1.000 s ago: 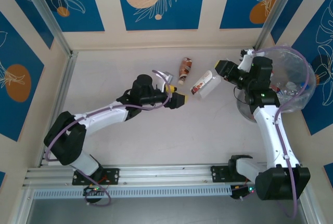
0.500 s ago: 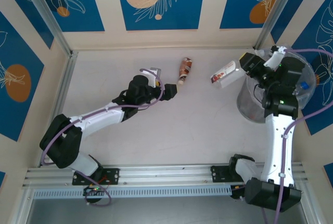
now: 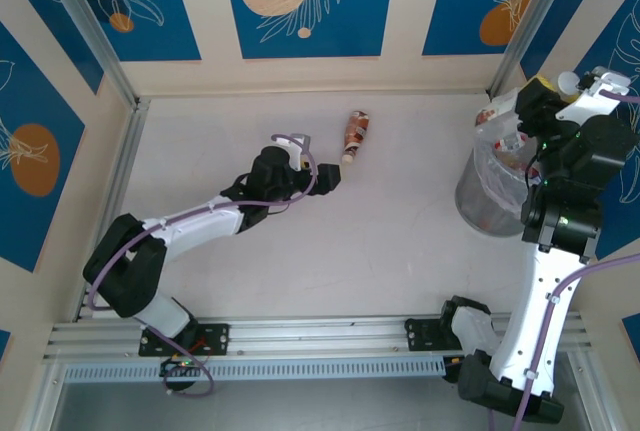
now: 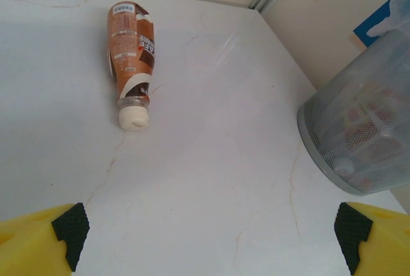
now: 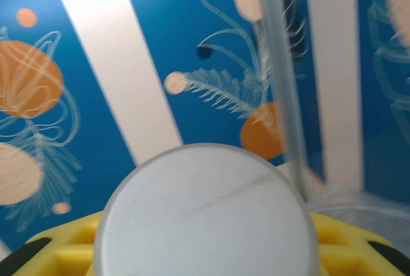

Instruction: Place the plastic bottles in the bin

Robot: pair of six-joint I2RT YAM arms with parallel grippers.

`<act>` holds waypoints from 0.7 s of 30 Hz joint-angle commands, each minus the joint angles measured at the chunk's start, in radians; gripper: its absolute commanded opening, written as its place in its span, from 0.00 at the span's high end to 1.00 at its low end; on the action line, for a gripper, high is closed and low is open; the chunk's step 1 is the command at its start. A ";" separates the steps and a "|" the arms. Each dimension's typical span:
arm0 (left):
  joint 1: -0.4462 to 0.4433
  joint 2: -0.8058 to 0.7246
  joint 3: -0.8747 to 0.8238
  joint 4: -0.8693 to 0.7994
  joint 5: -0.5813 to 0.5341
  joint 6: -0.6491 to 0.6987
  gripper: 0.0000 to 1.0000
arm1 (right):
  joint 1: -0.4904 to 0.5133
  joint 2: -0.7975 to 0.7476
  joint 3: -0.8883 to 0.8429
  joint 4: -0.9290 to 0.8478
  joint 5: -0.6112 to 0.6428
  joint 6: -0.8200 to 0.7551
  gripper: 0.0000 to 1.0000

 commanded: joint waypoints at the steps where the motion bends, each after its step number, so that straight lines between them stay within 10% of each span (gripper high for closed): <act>1: 0.011 0.014 0.036 -0.007 0.012 -0.017 0.00 | -0.005 0.010 0.020 0.004 0.176 -0.228 0.66; 21: 0.025 0.157 0.188 -0.031 0.144 -0.063 0.00 | 0.137 0.222 -0.078 0.192 0.623 -0.822 0.68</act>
